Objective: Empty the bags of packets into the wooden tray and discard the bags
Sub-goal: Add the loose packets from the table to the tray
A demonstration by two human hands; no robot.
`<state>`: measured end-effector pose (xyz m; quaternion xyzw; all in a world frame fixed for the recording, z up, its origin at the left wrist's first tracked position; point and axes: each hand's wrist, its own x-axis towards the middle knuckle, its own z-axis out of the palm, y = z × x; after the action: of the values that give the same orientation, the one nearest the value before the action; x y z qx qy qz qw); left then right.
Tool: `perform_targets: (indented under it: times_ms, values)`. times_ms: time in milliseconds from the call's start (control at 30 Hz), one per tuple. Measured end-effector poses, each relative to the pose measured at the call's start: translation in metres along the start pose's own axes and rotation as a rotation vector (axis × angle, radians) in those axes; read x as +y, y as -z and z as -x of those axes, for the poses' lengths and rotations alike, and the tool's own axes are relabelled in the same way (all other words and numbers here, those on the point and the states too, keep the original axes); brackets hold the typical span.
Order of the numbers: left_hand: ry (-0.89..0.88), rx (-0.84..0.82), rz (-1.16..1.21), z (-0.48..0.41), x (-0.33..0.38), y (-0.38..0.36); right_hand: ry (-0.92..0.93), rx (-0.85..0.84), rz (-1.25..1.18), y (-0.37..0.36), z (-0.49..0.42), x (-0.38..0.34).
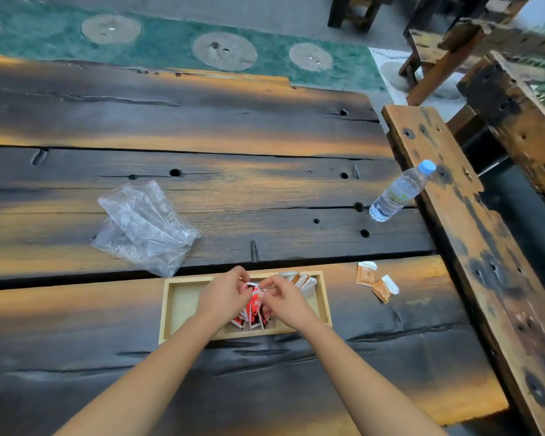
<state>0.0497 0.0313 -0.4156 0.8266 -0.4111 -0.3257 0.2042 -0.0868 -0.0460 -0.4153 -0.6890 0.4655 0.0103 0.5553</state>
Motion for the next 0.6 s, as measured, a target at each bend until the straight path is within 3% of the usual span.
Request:
perform_targets:
  times_ms: [200, 367, 600]
  values:
    - [-0.210, 0.094, -0.002, -0.012, 0.034, 0.015, 0.002, 0.340, -0.123, 0.046, 0.029, 0.009]
    - [-0.370, -0.114, -0.054, -0.020, 0.086, -0.009, -0.092, 0.575, -0.170, 0.089, 0.062, 0.045]
    - [-0.381, -0.338, -0.161, -0.051, 0.147, -0.058, -0.274, 0.718, -0.158, 0.158, 0.068, 0.109]
